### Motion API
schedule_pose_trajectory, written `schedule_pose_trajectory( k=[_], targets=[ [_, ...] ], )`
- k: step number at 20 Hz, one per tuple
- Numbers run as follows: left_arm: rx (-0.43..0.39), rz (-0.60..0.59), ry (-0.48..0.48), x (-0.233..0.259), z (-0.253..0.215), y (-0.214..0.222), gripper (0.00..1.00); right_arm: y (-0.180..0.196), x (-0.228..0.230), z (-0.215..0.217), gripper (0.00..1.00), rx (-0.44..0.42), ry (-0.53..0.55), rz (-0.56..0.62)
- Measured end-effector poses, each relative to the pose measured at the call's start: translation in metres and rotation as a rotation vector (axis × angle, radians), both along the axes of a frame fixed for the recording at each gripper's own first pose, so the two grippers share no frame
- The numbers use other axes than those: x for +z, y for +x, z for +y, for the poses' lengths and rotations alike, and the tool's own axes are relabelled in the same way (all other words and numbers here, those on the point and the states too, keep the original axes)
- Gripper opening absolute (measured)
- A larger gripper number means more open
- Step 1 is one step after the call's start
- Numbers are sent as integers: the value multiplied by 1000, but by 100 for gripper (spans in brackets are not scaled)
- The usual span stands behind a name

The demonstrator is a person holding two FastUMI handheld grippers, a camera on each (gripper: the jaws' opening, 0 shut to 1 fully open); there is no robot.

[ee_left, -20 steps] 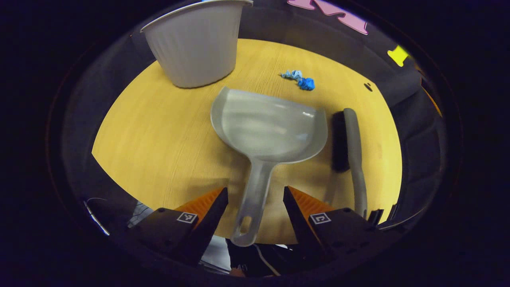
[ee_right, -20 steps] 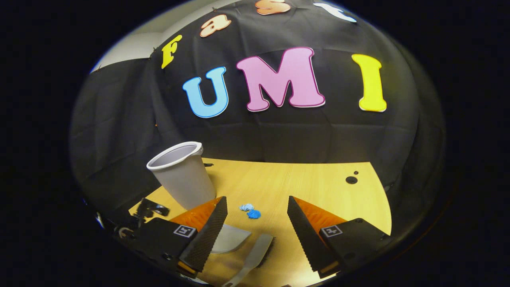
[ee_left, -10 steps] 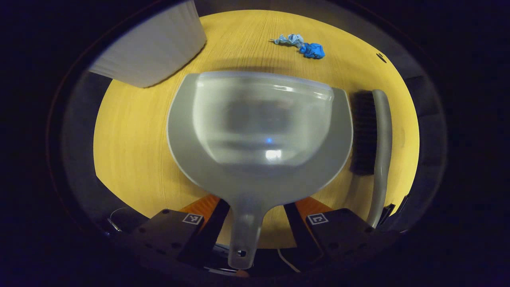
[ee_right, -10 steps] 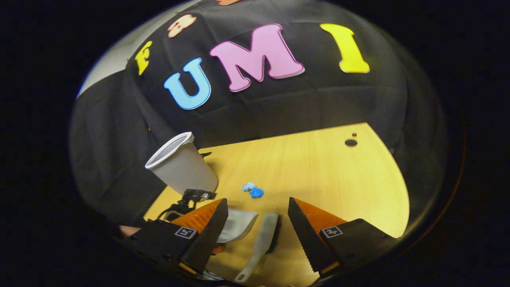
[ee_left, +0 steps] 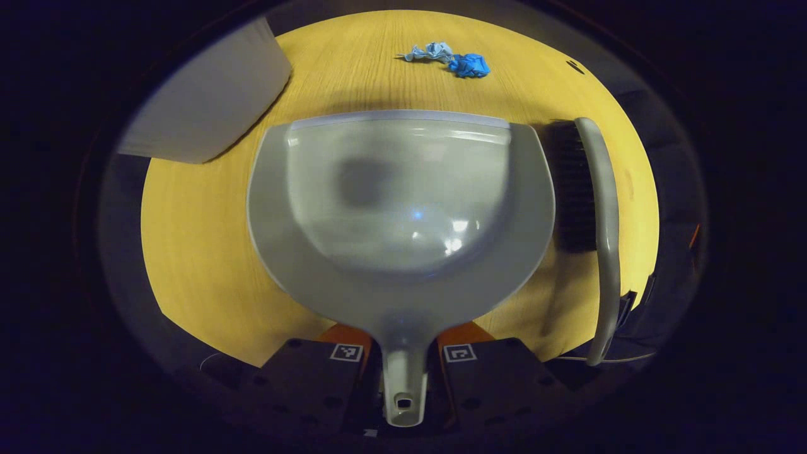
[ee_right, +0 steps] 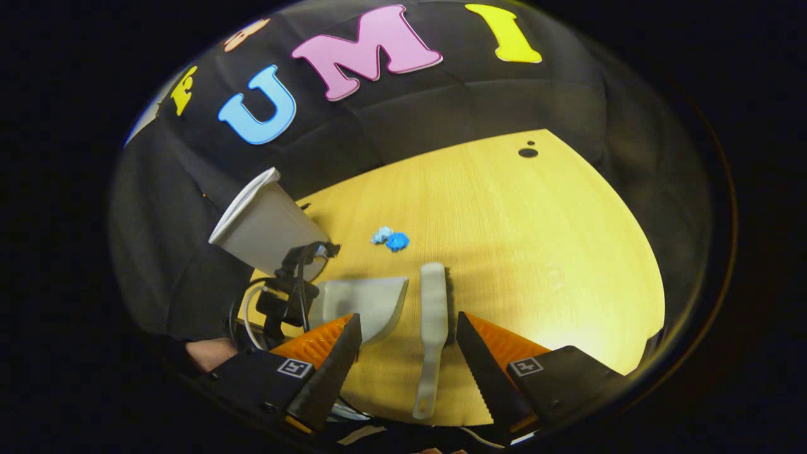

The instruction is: Pick up the small broom and dustpan from the desktop, sweep the trash into the dustpan with the broom, and then empty the trash into the garbage bin.

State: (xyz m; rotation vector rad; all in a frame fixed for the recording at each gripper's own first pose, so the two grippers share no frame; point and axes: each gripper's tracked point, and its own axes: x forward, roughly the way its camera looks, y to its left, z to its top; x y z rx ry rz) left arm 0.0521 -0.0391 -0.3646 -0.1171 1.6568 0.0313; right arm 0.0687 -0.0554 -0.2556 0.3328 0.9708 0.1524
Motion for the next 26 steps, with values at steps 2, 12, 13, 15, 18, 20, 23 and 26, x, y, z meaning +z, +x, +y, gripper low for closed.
schedule_pose_trajectory(
  k=[2,12,13,15,18,20,23,26],
  targets=[
    [-13,-41,-43,0,2,-1,30,-10,-21,5,97,14,-67,56],
    [18,-147,-136,2,5,-9,30,-34,-133,-16,99,214,-422,387],
    [23,-148,-142,2,5,-8,30,-38,-140,-13,99,215,-409,424],
    [30,-148,-152,2,6,-8,29,-37,-150,-9,96,194,-395,479],
    [37,-151,-155,3,6,-8,29,-24,-150,-9,78,189,-389,479],
    [38,-150,-153,3,6,-8,29,-17,-151,-13,64,186,-381,512],
    [35,-149,-151,3,5,-8,29,-14,-148,-12,35,196,-303,562],
    [6,-153,-160,3,6,-8,29,3,-145,-15,28,179,-261,516]
  ],
)
